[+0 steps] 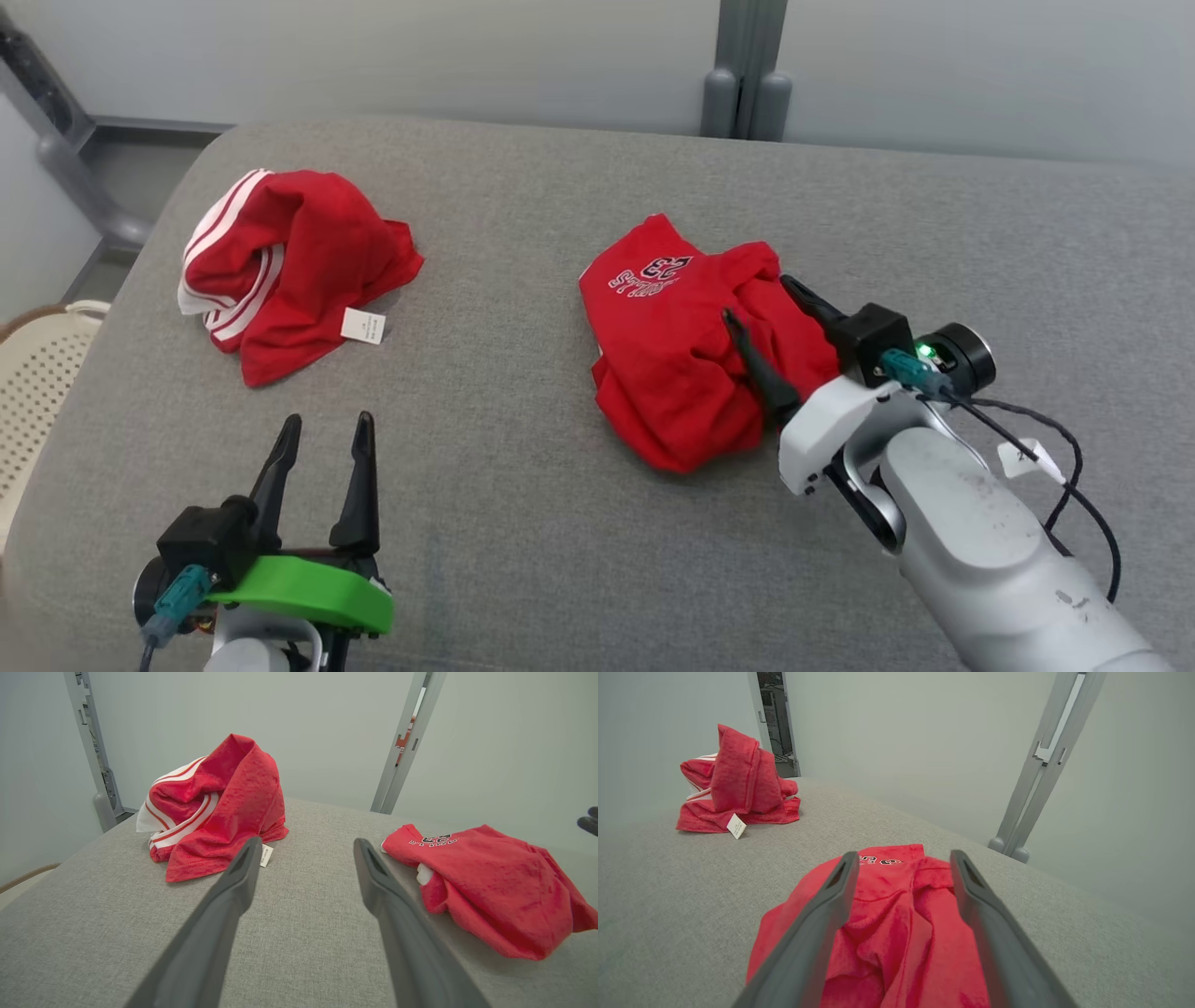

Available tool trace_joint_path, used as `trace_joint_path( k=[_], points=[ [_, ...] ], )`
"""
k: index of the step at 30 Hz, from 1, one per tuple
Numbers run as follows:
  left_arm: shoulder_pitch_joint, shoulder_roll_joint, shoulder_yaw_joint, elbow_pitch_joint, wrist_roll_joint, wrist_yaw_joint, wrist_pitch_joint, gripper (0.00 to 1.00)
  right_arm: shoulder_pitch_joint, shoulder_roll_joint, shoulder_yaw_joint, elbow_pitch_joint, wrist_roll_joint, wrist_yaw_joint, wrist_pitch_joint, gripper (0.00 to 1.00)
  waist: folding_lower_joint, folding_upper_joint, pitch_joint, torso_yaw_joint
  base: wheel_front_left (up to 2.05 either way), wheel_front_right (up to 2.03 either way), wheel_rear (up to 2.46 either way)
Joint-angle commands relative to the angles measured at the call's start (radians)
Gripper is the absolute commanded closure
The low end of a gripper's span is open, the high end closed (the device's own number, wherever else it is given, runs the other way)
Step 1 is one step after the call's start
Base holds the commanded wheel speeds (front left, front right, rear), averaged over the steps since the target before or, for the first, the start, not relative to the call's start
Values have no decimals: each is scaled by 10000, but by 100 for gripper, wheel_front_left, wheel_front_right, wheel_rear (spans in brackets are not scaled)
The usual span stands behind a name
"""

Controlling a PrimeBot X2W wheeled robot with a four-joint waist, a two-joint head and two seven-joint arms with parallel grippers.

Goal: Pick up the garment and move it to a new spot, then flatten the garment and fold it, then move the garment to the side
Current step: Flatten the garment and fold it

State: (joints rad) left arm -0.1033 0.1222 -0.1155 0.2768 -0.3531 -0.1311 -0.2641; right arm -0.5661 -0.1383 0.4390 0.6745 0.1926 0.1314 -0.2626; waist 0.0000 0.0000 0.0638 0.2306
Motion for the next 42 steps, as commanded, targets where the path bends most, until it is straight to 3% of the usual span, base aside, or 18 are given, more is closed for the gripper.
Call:
trace_joint_path(
  k=[1,9,10,11,18,30,36,42],
  points=[
    [-226,-57,-53,33,-47,9,-4,0,-361,-19,152,518,189,-14,-17,0,0,0,598,634,0,0,0],
    [-551,-285,-234,63,-133,9,-4,0,-1559,92,1103,3065,1065,-14,193,0,0,0,947,1218,0,0,0],
    [-552,-293,-226,71,-134,9,-4,0,-1576,112,1234,3250,1221,-13,243,42,0,0,959,1238,0,0,0],
    [-549,-301,-218,72,-138,9,-4,0,-1598,122,1350,3411,1451,-14,282,100,0,0,972,1249,0,0,0],
    [-254,-305,17,110,-68,9,-4,0,-1610,-240,1661,3104,2165,-14,-32,100,0,0,729,776,0,0,0],
    [111,-341,98,114,-46,9,-4,0,1593,-1605,-1080,-682,1273,-13,-29,100,0,0,236,-667,0,0,0],
    [197,-395,-1,121,-53,9,-4,0,3449,-1429,-2307,-1437,1005,-14,-30,100,0,0,76,-1181,0,0,0],
    [265,-414,-120,152,-64,9,-4,0,5090,-773,-3268,-1718,912,-13,-31,100,0,0,-45,-1381,0,0,0]
  ],
)
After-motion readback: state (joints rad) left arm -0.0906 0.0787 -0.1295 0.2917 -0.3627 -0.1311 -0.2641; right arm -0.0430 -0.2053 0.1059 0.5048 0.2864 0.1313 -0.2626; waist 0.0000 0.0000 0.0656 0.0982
